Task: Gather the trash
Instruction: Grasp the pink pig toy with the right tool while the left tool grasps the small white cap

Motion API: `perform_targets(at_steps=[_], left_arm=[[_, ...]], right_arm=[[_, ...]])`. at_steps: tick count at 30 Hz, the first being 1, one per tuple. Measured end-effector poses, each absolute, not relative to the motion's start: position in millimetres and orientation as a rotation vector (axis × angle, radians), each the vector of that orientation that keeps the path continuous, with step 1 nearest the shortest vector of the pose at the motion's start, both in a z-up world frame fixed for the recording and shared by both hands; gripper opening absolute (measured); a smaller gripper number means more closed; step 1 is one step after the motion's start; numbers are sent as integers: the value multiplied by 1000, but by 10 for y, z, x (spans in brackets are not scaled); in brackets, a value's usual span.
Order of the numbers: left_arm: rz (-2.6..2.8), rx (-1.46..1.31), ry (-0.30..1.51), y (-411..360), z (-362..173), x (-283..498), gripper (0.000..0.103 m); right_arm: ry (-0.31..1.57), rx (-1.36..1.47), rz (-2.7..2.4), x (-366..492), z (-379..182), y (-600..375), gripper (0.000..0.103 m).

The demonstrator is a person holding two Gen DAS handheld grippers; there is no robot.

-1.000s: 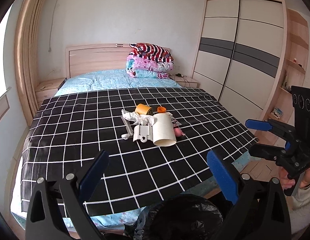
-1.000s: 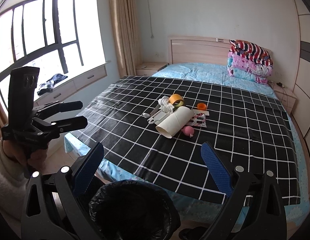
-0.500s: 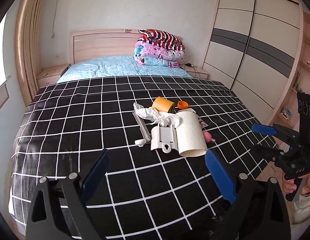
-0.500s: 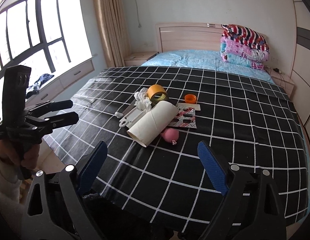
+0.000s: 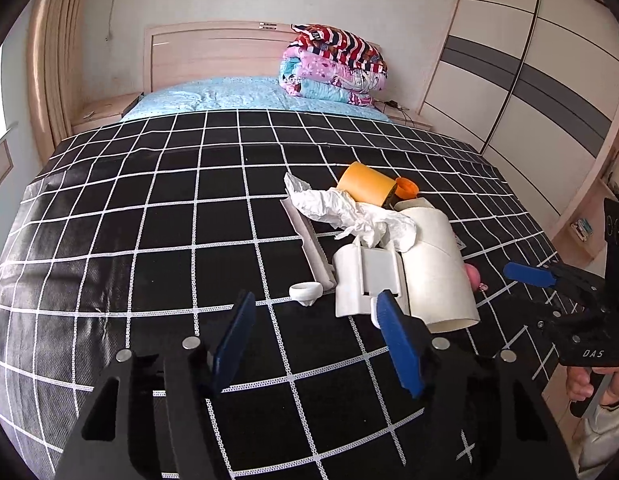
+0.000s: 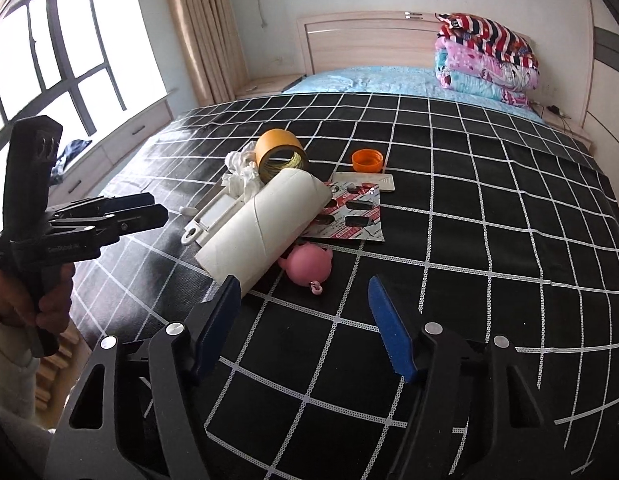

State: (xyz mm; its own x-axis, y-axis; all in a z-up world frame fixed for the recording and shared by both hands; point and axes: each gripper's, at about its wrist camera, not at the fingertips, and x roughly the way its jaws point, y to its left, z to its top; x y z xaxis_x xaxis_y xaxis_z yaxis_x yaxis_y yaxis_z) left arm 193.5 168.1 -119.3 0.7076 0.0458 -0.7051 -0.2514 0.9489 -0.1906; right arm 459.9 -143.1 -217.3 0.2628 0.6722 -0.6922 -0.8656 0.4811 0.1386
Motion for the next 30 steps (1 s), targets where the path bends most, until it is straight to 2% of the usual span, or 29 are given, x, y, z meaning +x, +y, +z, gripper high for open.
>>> perform_targets(at_steps=[7, 11, 16, 19, 21, 30], left_arm=[[185, -267, 784, 1728, -1283, 2043, 59], [187, -277, 796, 1760, -1322, 2082, 51], [161, -255, 797, 1725, -1319, 2133, 37], [154, -243, 799, 1698, -1321, 2169, 30], [148, -249, 806, 1704, -1344, 2186, 20], [153, -253, 767, 1658, -1238, 2018, 20]], right_arm=[[796, -302, 1051, 4693, -2246, -1369, 57], [791, -319, 1061, 4689, -2258, -1305, 54], [797, -327, 1070, 4719, -2290, -1249, 43], [789, -320, 1080, 4731, -2296, -1247, 41], [794, -314, 1088, 4733, -2292, -1248, 34], [782, -322, 1066, 4635, -2227, -1335, 33]])
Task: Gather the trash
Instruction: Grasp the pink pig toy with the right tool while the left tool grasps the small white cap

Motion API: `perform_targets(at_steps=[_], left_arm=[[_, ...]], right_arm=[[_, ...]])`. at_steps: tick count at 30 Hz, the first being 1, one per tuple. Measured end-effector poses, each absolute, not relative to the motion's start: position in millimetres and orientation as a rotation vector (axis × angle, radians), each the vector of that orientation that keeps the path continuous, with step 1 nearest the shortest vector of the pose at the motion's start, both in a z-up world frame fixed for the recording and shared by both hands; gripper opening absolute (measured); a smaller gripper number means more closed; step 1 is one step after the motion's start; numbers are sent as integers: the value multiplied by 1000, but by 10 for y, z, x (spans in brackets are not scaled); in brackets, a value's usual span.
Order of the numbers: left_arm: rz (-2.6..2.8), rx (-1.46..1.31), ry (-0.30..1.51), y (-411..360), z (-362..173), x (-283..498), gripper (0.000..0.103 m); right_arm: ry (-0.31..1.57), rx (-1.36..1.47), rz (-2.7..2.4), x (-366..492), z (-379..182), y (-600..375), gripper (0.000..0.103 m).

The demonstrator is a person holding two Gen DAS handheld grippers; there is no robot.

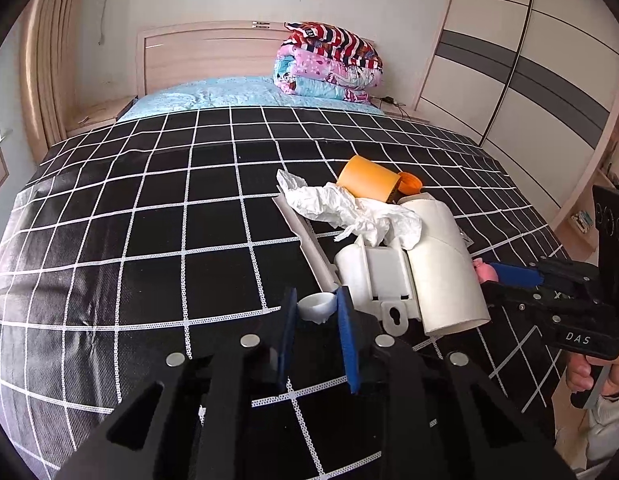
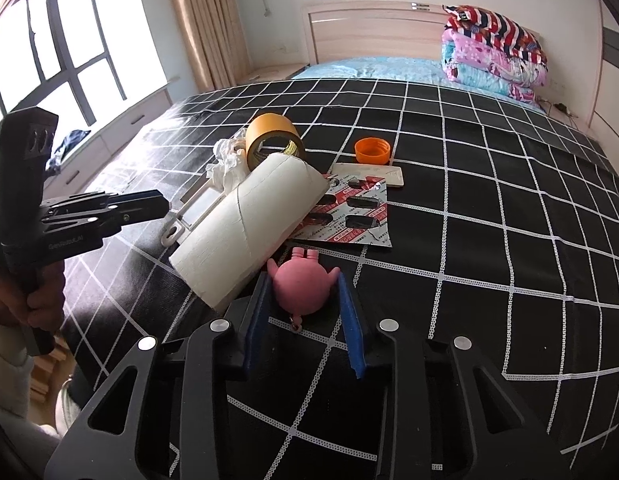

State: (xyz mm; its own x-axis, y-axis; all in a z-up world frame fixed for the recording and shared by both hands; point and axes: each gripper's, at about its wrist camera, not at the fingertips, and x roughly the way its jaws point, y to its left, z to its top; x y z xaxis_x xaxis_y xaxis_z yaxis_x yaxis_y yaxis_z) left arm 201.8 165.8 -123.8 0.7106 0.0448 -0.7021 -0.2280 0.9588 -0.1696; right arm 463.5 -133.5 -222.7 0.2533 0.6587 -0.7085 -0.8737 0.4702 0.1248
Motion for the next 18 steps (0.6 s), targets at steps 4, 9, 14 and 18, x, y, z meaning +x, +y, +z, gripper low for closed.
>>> perform_targets(at_steps=[4, 9, 14, 18], left_arm=[[143, -244, 746, 1572, -1136, 1860, 20], [134, -246, 728, 1425, -1050, 1641, 20], [111, -245, 708, 1195, -997, 1372, 20], [92, -235, 710, 985, -989, 1193, 20]], right_arm=[[772, -322, 1059, 4539, -2182, -1429, 33], [757, -316, 1055, 4385, -2104, -1577, 33], [741, -327, 1072, 4151, -2066, -1725, 33], [732, -332, 1092, 3949, -2052, -1831, 33]])
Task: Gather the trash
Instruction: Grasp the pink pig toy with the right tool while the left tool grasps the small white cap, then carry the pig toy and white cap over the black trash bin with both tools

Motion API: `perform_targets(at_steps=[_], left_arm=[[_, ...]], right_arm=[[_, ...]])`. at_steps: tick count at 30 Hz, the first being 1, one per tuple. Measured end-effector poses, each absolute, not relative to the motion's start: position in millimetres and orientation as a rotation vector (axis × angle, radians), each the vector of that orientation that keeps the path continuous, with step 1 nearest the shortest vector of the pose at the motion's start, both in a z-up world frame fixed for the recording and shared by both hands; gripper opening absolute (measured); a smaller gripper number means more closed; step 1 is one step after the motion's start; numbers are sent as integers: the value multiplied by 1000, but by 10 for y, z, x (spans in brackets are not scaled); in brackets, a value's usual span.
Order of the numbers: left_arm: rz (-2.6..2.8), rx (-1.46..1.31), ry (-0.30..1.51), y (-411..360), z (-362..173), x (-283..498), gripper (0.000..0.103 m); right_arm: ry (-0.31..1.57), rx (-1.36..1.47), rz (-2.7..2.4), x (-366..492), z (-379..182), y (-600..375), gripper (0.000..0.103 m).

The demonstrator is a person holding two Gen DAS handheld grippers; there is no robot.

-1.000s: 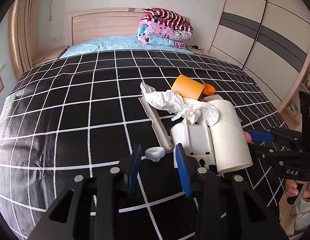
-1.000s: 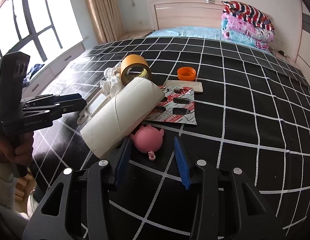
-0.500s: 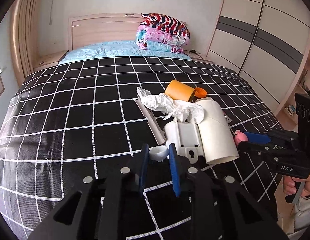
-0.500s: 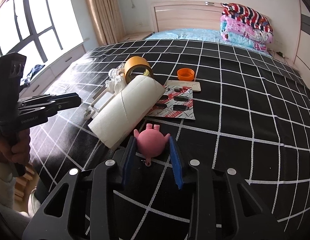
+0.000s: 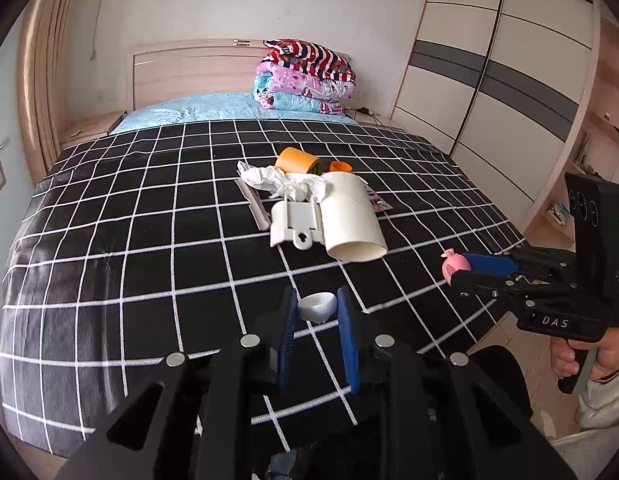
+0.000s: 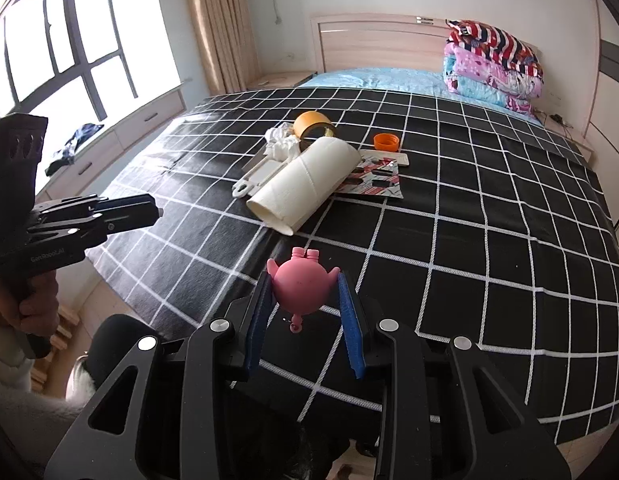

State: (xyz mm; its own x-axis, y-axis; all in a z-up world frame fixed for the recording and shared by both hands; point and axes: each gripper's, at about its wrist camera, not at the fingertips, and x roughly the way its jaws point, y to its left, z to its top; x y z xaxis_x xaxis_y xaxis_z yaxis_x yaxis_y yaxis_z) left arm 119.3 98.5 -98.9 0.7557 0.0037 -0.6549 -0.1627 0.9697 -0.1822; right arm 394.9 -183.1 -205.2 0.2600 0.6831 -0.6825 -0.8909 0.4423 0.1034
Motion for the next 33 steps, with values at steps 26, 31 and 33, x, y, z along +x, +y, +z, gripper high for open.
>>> perform_targets(at_steps=[26, 31, 33], left_arm=[[-63, -213, 1072, 144, -2337, 712, 20], [-67, -223, 1122, 112, -2537, 702, 20], [-75, -236, 1137, 101, -2579, 710, 20]], right_arm=[[1026, -498, 1147, 3101, -3286, -2068, 33], [1098, -539, 1126, 3058, -3584, -2027, 33], [1126, -547, 1129, 3030, -3668, -2002, 33]])
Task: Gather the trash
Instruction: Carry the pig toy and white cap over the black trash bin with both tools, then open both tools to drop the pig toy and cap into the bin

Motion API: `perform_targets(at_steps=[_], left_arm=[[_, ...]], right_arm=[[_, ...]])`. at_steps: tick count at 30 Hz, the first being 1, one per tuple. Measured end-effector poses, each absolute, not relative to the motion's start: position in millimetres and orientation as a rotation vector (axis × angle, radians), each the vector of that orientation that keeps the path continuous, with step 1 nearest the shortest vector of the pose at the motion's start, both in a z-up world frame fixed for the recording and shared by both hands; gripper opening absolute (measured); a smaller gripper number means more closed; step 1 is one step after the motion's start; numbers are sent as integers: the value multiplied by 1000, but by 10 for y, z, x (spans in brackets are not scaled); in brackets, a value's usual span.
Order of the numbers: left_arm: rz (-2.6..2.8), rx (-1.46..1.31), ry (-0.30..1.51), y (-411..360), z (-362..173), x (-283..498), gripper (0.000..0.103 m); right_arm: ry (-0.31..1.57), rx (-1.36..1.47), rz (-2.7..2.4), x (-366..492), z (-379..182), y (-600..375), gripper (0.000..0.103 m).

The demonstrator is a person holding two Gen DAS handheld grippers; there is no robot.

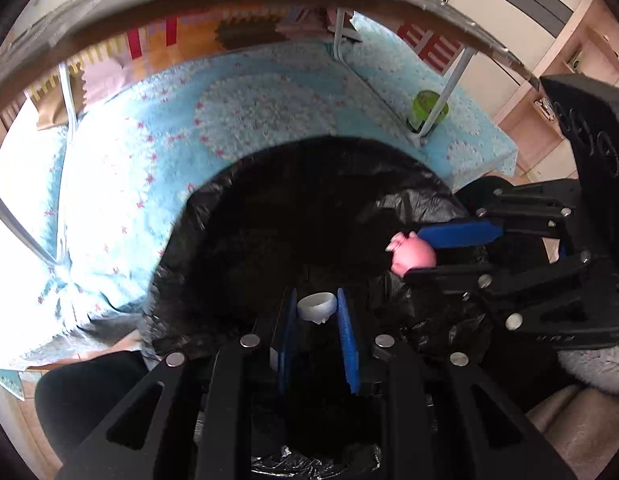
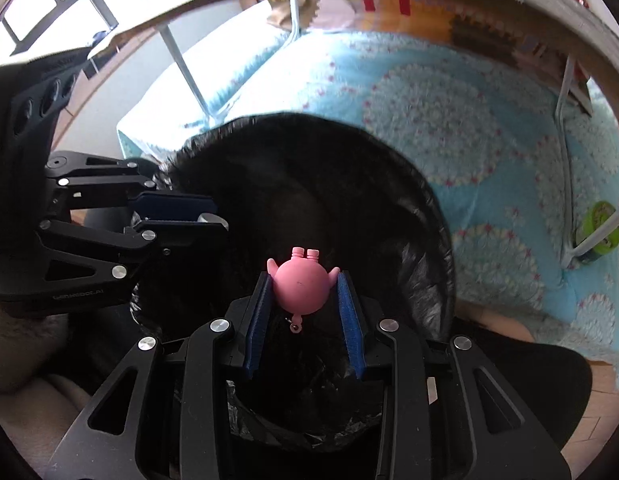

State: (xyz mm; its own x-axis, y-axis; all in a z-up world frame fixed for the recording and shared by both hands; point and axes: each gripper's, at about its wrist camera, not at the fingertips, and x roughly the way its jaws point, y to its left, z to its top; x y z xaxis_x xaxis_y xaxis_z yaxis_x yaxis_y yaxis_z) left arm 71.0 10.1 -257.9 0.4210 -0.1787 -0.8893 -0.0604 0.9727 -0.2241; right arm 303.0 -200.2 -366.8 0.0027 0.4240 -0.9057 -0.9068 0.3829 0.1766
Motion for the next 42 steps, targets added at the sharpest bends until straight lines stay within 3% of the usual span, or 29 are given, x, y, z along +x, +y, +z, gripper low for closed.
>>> perform_targets(at_steps=[15, 16, 18, 19, 27, 42], left_arm=[[-94, -252, 1198, 43, -2733, 740, 22], [-102, -251, 1196, 34, -2722, 734, 25], [-95, -238, 1193, 13, -2709, 740, 51], [-92, -232, 1183, 8, -2685, 729, 52], [-88, -209, 1115, 26, -2456, 672, 52], [-51, -112, 870, 159, -1470, 554, 52]], right_arm=[[1229, -578, 1153, 2924, -3938, -1937, 34], [1228, -575, 1155, 2922, -3930, -1942, 34], [1219, -566, 1153, 2922, -3911, -1954, 34], [1215, -561, 1150, 2927, -3893, -1964, 34], [1147, -517, 1144, 2981, -3635, -2064, 34], [941, -412, 1140, 3107, -2808, -2216, 43]])
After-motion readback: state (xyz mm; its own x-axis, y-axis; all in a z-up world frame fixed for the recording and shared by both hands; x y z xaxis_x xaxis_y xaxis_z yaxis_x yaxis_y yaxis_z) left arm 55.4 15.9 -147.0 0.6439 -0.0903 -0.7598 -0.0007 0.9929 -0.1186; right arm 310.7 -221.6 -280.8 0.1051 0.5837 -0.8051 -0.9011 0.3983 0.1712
